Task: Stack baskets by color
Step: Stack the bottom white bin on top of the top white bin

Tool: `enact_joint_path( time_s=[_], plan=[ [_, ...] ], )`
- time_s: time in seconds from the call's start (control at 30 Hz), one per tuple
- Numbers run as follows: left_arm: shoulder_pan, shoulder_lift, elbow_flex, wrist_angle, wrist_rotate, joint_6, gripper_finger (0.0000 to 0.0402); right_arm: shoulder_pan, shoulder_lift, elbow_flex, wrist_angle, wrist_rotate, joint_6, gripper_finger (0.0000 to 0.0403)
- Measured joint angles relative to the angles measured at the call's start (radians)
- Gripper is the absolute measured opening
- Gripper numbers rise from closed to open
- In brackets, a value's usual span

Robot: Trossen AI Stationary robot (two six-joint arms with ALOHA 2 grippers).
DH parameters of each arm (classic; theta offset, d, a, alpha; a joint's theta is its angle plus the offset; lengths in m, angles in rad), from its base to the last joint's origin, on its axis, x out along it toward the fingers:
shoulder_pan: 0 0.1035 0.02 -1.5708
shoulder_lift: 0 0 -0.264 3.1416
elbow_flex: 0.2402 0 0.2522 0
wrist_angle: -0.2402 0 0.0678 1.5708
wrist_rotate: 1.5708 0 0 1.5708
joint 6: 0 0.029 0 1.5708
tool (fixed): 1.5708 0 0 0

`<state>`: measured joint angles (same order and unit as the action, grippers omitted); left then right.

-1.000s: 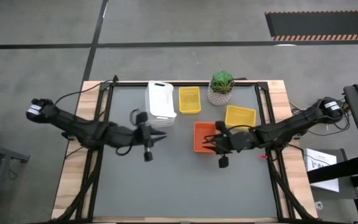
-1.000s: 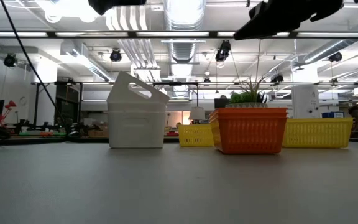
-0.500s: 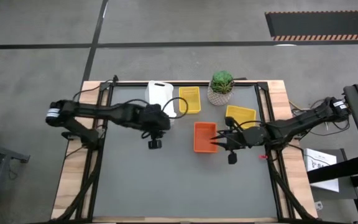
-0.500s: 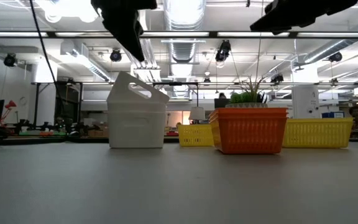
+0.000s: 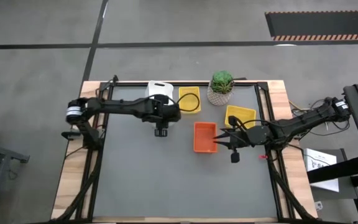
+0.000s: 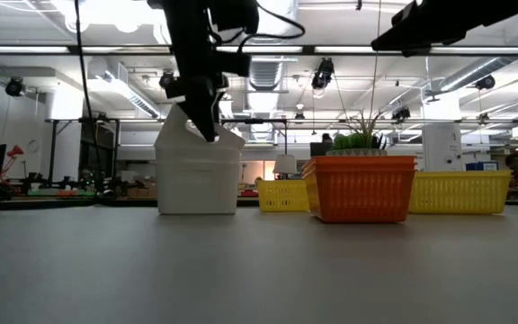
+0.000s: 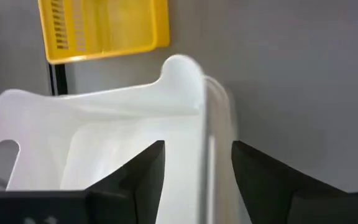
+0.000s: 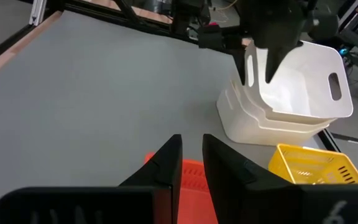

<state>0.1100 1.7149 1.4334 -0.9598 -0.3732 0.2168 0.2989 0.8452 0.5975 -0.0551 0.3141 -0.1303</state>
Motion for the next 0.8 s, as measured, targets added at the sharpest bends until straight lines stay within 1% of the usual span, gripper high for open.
enact_joint_path(
  time_s=[0.1, 0.2, 0.3, 0.47, 0.5, 0.57, 0.7, 0.8],
  plan=[
    [0.007, 0.007, 0.000, 0.007, -0.001, 0.000, 0.0167, 0.000, 0.000, -0.002, -0.001, 0.000, 0.000, 0.0056],
    [0.007, 0.007, 0.000, 0.008, 0.000, 0.001, 0.0146, 0.000, 0.000, -0.002, -0.001, 0.000, 0.000, 0.0056],
    [0.007, 0.007, 0.000, 0.009, 0.000, 0.001, 0.0106, 0.000, 0.000, -0.002, -0.001, 0.000, 0.000, 0.0056],
    [0.007, 0.007, 0.000, 0.009, 0.000, 0.001, 0.0017, 0.000, 0.000, -0.003, -0.001, 0.000, -0.001, 0.0056],
    [0.007, 0.007, 0.000, 0.009, 0.000, 0.001, 0.0009, 0.000, 0.000, -0.003, 0.000, 0.000, -0.001, 0.0056],
    [0.007, 0.007, 0.000, 0.009, -0.008, 0.001, 0.0007, 0.000, 0.000, -0.003, 0.000, 0.000, -0.001, 0.0056],
    [0.002, -0.002, 0.000, 0.009, -0.070, 0.000, 0.0003, 0.000, 0.000, -0.003, 0.000, 0.000, -0.001, 0.0056],
    [0.000, -0.020, 0.000, 0.018, -0.083, -0.025, 0.0002, 0.000, 0.000, -0.003, 0.000, 0.000, -0.001, 0.0056]
  ],
)
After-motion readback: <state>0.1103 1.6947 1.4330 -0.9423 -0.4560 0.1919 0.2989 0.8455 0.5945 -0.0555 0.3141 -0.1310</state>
